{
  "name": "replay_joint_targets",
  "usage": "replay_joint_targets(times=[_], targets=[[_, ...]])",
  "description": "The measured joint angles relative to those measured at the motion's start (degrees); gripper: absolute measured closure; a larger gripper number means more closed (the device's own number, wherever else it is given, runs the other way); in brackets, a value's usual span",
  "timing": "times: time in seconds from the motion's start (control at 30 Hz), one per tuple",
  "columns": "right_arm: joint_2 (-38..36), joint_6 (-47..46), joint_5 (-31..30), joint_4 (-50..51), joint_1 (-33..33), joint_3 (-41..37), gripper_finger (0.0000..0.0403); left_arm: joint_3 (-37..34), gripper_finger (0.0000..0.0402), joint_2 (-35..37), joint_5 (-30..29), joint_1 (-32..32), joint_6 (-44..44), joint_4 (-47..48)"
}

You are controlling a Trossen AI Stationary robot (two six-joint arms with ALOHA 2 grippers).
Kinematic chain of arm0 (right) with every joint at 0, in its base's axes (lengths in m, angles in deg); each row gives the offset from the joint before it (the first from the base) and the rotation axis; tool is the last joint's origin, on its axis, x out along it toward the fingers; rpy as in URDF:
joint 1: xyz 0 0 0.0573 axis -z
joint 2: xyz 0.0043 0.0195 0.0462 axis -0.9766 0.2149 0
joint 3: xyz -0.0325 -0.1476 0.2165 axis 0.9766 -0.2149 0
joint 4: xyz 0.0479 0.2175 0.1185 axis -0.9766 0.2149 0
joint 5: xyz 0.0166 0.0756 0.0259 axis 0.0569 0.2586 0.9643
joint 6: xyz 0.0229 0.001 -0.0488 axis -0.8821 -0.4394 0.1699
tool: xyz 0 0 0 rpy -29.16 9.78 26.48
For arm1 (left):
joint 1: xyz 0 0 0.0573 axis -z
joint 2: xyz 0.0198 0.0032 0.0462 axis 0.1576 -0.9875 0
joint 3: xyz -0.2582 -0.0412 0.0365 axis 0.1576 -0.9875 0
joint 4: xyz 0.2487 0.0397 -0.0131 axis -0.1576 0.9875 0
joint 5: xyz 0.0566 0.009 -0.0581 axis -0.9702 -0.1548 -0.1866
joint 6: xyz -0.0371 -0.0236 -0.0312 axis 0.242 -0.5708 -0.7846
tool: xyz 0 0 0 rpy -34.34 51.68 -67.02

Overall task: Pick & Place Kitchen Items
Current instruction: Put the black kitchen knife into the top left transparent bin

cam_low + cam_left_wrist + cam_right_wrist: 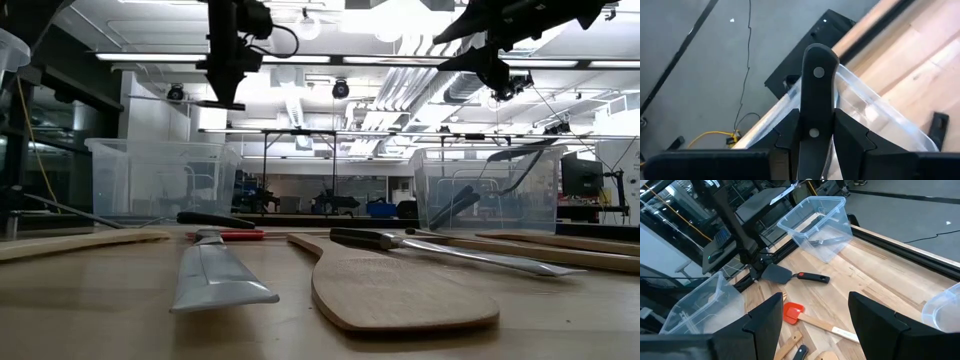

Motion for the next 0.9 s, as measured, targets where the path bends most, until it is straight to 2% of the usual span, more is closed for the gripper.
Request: replay_joint_targets(times=[0.23, 0.9], targets=[[0.0, 0.0, 0.0, 0.0, 0.0, 0.0, 0.0186, -0.4, 0.0316, 0.0, 1.5, -2.0, 1.0, -1.6], [0.0, -0.1, -0.9, 0.3, 0.0, 0.0, 0.0186, -17.6, 0.0316, 0.2, 2.6, -2.8, 1.0, -11.6]])
